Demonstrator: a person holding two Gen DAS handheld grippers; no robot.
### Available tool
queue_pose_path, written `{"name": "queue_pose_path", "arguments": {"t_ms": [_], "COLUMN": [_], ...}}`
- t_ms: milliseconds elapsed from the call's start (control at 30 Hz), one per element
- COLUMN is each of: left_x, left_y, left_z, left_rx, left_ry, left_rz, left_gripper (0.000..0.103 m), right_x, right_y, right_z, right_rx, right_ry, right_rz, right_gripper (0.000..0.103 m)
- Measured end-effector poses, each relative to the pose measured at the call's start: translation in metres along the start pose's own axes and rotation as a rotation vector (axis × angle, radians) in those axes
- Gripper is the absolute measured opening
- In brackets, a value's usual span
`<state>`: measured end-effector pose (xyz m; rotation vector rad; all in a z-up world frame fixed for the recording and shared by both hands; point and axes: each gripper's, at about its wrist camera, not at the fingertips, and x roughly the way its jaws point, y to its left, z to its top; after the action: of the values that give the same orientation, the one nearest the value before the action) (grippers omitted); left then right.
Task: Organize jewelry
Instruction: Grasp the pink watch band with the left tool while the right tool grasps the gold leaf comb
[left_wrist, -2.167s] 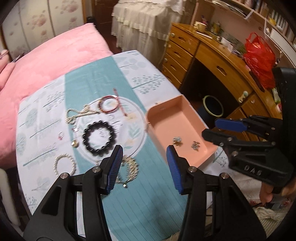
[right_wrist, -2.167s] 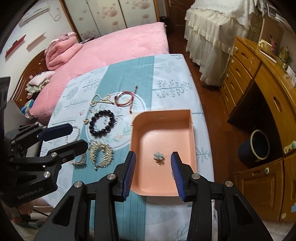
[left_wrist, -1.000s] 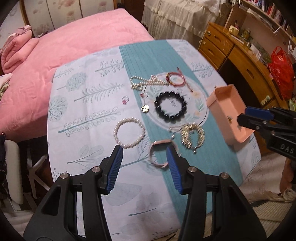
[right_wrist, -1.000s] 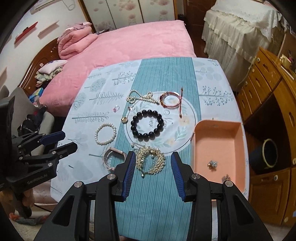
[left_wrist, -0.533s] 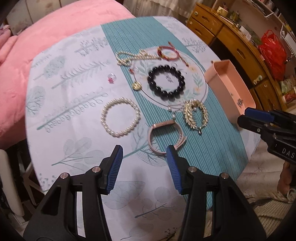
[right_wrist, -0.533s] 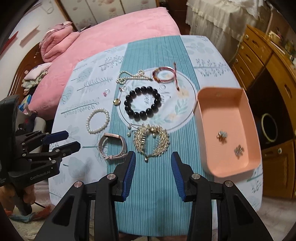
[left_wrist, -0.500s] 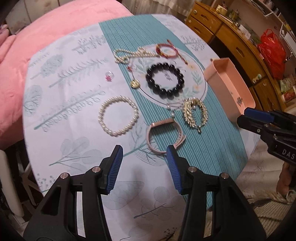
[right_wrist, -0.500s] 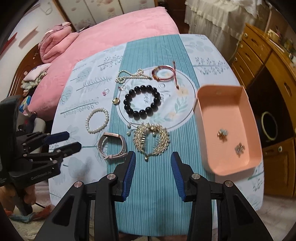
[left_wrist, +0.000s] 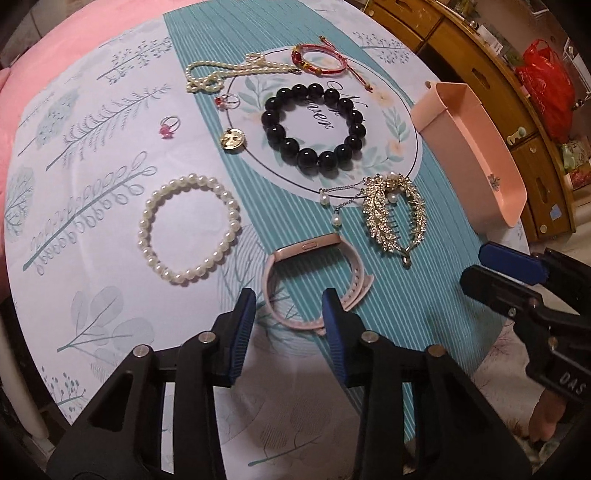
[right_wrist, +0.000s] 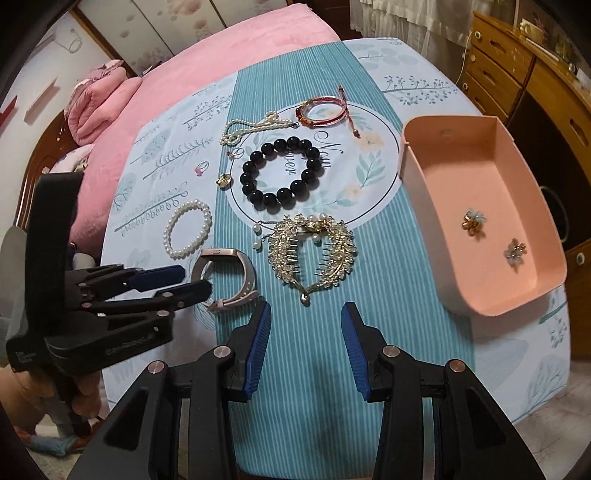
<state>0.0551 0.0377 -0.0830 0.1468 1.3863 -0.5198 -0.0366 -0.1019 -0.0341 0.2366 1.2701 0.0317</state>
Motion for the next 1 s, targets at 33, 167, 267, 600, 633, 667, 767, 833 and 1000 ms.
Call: {"name": "queue_pose_path", "arguments": {"t_ms": [33, 167, 267, 600, 633, 667, 767, 833, 1000], "left_x": [0.002, 0.011, 0.013, 0.0, -0.002, -0.003, -0.009, -0.013, -0.015], "left_y": [-0.002, -0.004, -0.003, 0.011, 0.014, 0.017, 0.024, 0.029, 0.032], "left_z": [0.001, 0.003, 0.002, -0.014, -0.016, -0.018, -0.023, -0.027, -0.031], "left_rx": [0.005, 0.018, 0.016, -0.022, -0.033, -0.039, -0.063, -0.076, -0.091], "left_ry": [0.003, 0.011, -0.01, -0.039, -0.042, -0.044, -0.048, -0.048, -0.05], "left_rz": [0.007, 0.048, 0.054, 0.075, 0.075, 0.073, 0.074, 0.072, 0.075], "left_gripper": [0.029, 0.011, 0.001, 0.001, 0.001, 0.001, 0.001, 0.001, 0.001], "right_x": [0.001, 0.004, 0.008, 0.034, 0.037, 0.04, 0.048, 0.055, 0.074], "right_y": [0.0, -0.002, -0.004, 0.01, 0.012, 0.014, 0.018, 0.02, 0.027], "right_z": [0.001, 0.006, 0.01, 0.026, 0.027, 0.03, 0.035, 0.039, 0.041], "right_rx": [0.003, 0.021, 0.033, -0.031, -0.039, -0.049, -0.067, -0.073, -0.11], "right_ry": [-0.004, -0.023, -0.029, -0.021, -0.021, -0.022, -0.023, -0.016, 0.003], "right_rz": [0.004, 0.031, 0.05, 0.059, 0.056, 0.051, 0.042, 0.036, -0.014], "right_gripper": [0.04, 0.04, 0.04, 0.04, 0.04, 0.04, 0.04, 0.04, 0.04]}}
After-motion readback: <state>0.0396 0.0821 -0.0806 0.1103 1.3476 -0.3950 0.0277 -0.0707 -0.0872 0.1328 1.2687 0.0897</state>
